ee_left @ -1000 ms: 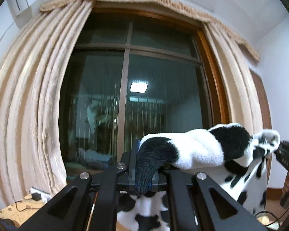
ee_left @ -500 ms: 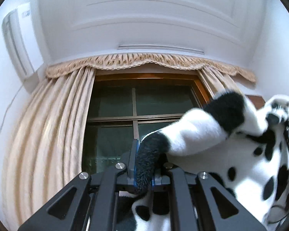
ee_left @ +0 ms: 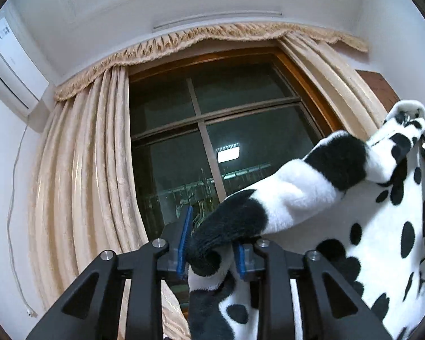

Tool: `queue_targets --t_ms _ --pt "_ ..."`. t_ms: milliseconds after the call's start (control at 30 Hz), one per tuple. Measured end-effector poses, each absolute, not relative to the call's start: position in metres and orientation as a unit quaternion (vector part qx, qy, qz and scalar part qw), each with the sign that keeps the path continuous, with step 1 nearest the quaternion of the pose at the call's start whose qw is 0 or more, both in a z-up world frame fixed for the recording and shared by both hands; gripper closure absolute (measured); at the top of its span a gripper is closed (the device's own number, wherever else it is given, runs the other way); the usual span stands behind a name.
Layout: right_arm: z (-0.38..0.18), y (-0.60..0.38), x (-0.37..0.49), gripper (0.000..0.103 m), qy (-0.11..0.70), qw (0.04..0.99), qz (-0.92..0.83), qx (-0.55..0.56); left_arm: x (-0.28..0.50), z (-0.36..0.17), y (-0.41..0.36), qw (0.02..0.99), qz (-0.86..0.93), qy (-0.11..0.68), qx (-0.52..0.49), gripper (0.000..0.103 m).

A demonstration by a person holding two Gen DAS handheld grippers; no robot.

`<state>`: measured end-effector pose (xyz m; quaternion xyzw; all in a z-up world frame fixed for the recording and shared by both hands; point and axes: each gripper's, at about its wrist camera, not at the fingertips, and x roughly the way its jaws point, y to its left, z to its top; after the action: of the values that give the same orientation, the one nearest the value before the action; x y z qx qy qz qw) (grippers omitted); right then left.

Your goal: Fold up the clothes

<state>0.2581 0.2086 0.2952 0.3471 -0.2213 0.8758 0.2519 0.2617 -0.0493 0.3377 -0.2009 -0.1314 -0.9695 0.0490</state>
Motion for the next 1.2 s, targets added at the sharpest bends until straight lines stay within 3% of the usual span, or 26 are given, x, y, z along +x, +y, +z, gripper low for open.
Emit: queue_targets --t_ms 133,600,867,1000,1200 --pt "0.304 0.22 0.269 0.098 -0.194 0.247 0.883 0.348 0.281 0.34 -0.042 0.063 -0.959 -0.137 -0.239 0.059" --pt "0.339 0.198 0.298 0.098 -0.195 0.275 0.846 0.413 0.291 0.379 -0.046 0.122 -0.941 -0.132 -0.288 0.059" --pt "0.344 0.185 0.185 0.097 -0.229 0.255 0.899 0.274 0.15 0.355 -0.048 0.145 -0.961 -0.189 -0.139 0.056" --pt "0.297 0.175 0.092 0.097 -0.274 0.251 0.913 0.17 0.041 0.302 -0.049 0.149 -0.965 -0.214 -0.018 0.056" --pt "0.182 0.17 -0.059 0.097 -0.305 0.193 0.932 -0.028 -0.112 0.187 -0.049 0.14 -0.949 -0.228 0.167 0.056"
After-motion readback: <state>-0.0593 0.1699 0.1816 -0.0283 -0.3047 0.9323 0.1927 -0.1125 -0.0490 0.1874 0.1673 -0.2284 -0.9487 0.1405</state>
